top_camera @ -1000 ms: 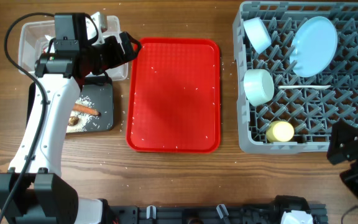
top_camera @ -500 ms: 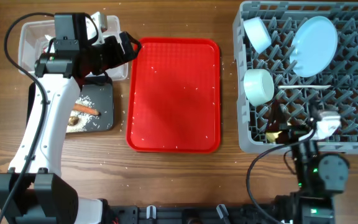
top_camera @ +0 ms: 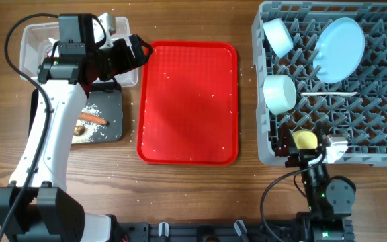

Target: Sort waste into correct bins and load items into the dishwasher rack

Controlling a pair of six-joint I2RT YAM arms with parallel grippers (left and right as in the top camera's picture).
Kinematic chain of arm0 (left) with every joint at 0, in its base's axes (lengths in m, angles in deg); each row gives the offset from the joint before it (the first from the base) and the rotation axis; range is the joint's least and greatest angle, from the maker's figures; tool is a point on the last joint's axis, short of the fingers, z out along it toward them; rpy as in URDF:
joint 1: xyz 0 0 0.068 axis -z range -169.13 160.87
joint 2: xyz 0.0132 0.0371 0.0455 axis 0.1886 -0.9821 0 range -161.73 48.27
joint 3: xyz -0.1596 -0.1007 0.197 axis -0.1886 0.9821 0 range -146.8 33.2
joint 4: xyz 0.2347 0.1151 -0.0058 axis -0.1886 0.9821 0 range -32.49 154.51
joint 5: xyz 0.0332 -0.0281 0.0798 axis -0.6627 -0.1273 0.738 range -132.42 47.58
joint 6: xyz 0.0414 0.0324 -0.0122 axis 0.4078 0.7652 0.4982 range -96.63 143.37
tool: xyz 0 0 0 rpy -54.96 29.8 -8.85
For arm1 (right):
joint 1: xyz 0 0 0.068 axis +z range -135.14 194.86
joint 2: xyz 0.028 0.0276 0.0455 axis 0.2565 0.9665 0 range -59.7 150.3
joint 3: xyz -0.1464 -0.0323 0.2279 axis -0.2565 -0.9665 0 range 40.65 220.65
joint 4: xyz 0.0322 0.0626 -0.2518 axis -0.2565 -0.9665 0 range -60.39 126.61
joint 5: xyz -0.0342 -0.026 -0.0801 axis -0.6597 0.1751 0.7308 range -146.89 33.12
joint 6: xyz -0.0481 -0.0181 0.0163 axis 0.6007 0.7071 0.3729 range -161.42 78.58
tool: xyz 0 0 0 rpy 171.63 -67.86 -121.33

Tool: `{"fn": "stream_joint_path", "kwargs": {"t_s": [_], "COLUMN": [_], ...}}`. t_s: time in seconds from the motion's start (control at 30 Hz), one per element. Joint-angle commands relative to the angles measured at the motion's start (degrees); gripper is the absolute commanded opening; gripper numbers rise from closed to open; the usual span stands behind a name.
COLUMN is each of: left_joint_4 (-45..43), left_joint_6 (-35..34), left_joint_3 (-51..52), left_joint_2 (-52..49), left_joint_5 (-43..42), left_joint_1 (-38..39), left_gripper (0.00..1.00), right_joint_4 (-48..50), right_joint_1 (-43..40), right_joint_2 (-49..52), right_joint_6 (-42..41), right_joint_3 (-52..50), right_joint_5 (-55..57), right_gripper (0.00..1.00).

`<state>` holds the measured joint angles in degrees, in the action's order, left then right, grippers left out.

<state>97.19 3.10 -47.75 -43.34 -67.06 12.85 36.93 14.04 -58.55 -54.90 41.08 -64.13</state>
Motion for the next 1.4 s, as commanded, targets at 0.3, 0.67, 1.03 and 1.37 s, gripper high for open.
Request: {"fn": "stream_joint_path", "kwargs": {"t_s": [0.3,0.67,1.03,1.37], "left_joint_4": [-0.2,-1.2,-33.0,-37.9], "left_joint_6": [0.5,0.6,10.9,10.9], "left_joint_3": [-0.3,1.4,51.3,76.0], "left_joint_2": [0.0,3.3,51.2,84.4], "left_joint_5": [0.3,14.5,21.0,21.1], "left_joint_1": [0.2,4.1,2.4,-1.9], "left_gripper": [1.0,1.0,1.0,1.0], "right_joint_4": [0.1,0.1,0.1,0.1], "right_joint_1": [0.9,0.9,0.9,0.9], "right_joint_2": [-0.9,-0.9,-0.9,-0.9], "right_joint_6": [-0.6,-0.6,-0.7,-0.6], "right_joint_3": [-0.1,-0.1,-0.1,-0.1], "right_joint_5": [0.8,0.8,0.8,0.8], "right_gripper": [1.0,1.0,1.0,1.0]}}
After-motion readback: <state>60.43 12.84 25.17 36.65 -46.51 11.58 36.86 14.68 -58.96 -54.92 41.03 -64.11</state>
